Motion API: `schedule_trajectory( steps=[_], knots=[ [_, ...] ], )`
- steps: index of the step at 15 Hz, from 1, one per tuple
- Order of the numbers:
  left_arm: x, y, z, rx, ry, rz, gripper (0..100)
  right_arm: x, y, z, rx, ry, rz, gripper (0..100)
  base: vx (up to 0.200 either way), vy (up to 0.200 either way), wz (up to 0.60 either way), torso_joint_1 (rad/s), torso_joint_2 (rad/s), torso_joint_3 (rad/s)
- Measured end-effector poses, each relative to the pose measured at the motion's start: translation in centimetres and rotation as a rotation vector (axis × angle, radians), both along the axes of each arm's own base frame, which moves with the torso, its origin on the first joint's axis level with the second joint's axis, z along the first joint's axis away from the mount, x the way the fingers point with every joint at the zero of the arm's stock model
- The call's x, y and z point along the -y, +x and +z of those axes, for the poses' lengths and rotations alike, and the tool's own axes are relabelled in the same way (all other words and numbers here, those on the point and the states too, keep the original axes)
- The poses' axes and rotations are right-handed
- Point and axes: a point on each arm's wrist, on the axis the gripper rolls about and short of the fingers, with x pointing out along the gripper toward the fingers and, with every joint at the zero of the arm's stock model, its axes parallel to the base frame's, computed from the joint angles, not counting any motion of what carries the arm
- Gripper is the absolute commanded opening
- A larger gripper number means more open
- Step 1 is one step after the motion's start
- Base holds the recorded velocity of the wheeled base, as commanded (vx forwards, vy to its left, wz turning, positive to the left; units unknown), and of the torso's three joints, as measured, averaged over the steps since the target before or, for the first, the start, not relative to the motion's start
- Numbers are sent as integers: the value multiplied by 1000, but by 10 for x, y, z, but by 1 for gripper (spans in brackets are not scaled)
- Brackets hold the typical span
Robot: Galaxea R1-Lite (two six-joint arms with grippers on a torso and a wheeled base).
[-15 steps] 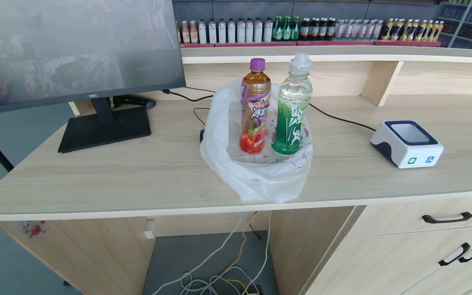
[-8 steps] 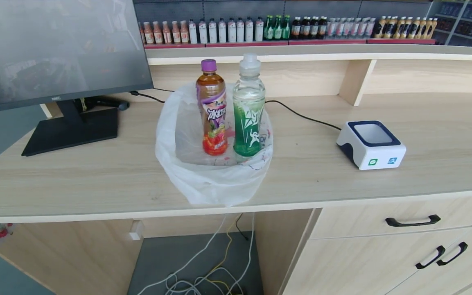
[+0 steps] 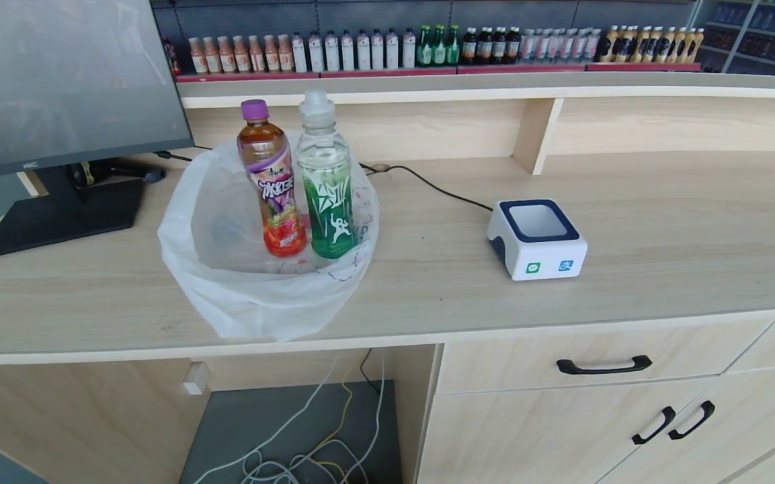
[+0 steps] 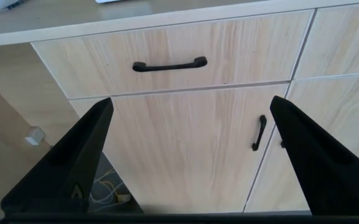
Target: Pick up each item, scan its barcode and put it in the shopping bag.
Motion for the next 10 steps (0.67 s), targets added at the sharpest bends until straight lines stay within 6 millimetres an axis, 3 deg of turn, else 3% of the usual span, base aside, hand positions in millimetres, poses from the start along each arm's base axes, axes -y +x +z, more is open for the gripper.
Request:
schedule_trajectory(
  steps=[7, 10],
  knots=[
    [0, 0, 0, 0, 0, 0, 100, 0, 0, 0, 1, -34, 0, 100, 0, -200, 0, 0, 3, 2],
    [0, 0, 0, 0, 2, 0, 100, 0, 0, 0, 3, -34, -1, 100, 0, 0, 0, 0, 0, 0]
  ],
)
